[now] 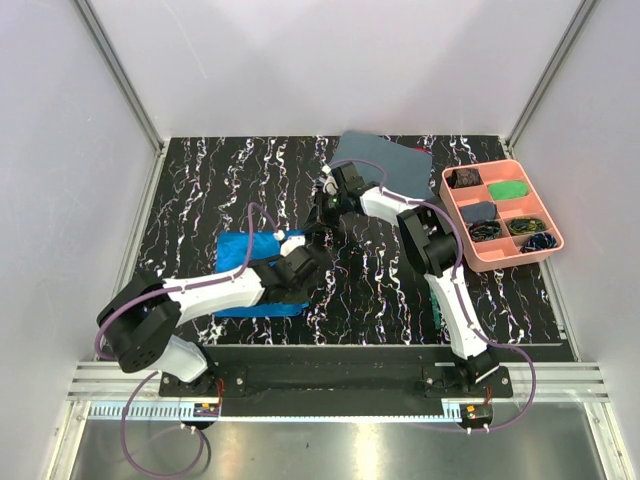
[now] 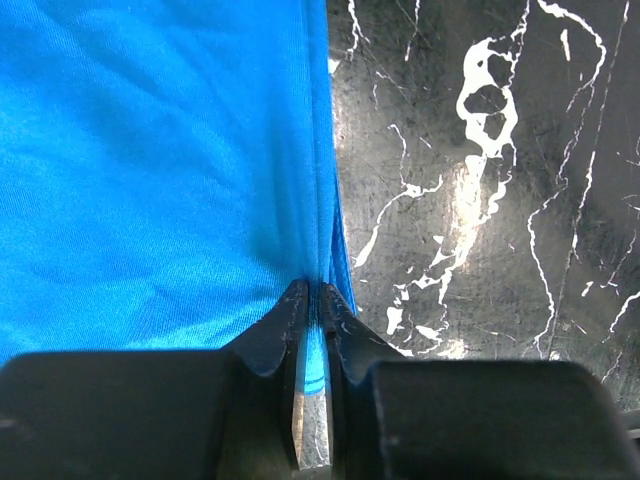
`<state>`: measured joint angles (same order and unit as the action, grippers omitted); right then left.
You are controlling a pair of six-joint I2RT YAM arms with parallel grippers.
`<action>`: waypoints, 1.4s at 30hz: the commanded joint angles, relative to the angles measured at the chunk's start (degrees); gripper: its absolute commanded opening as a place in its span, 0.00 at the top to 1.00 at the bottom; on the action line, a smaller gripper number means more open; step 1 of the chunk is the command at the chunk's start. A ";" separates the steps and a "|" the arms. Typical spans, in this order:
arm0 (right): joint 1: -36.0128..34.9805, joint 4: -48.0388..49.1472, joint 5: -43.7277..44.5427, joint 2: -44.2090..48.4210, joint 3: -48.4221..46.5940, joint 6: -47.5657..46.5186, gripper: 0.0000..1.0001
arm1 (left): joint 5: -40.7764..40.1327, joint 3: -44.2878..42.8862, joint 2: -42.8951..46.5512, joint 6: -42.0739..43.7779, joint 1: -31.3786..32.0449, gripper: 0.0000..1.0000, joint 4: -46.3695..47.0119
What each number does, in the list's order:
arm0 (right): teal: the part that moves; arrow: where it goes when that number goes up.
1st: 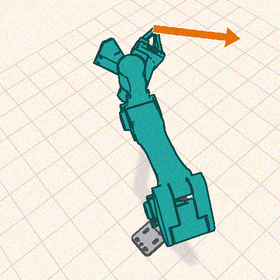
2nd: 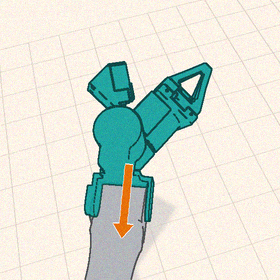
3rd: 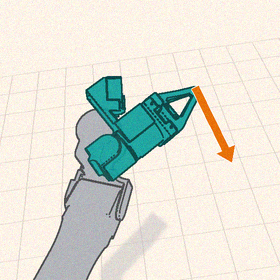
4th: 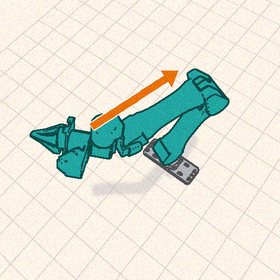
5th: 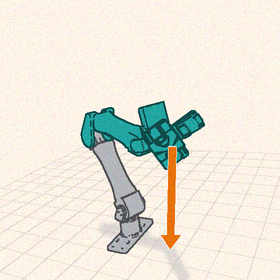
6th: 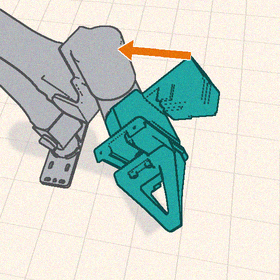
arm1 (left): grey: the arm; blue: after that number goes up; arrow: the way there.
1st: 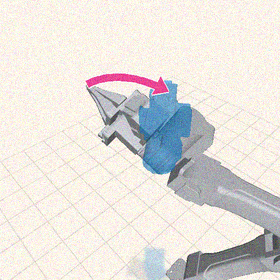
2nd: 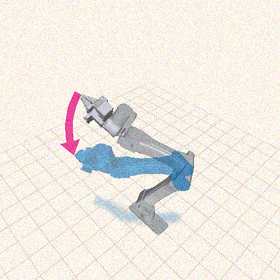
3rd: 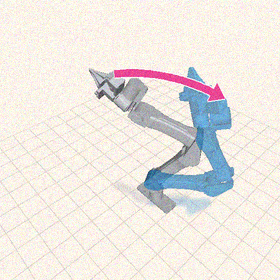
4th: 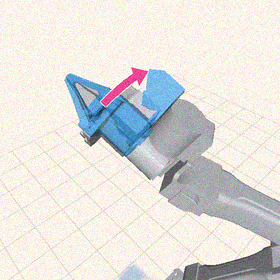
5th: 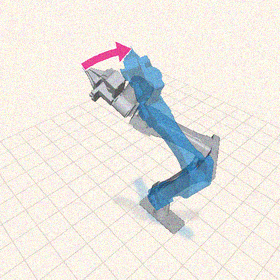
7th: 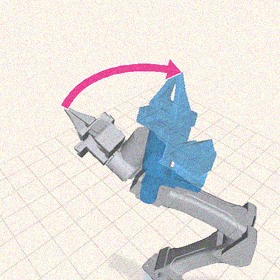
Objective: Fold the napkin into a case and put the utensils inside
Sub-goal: Fold the lower triangle-folded napkin at the center of the board.
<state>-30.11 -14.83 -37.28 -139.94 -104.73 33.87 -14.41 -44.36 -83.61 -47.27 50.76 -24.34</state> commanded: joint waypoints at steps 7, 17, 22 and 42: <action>-0.48 -1.52 3.97 -2.35 -2.58 -1.08 1.00 | -3.16 0.33 -1.20 -2.30 2.49 1.00 1.22; 0.05 -7.23 4.76 -0.43 -2.60 -8.37 1.00 | -2.02 -1.78 5.20 -2.22 4.08 0.55 1.14; 0.84 -12.75 5.80 2.56 -1.80 -14.51 0.94 | 0.00 -3.10 12.59 -0.81 3.12 0.33 -0.97; -7.68 3.11 3.71 29.45 35.81 -1.53 0.00 | 11.16 -1.61 38.88 7.45 -24.74 0.33 -12.05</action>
<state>-32.91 -20.97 -29.93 -114.76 -75.57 26.59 -7.62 -45.30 -44.64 -42.54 27.53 -35.66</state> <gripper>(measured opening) 0.993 0.674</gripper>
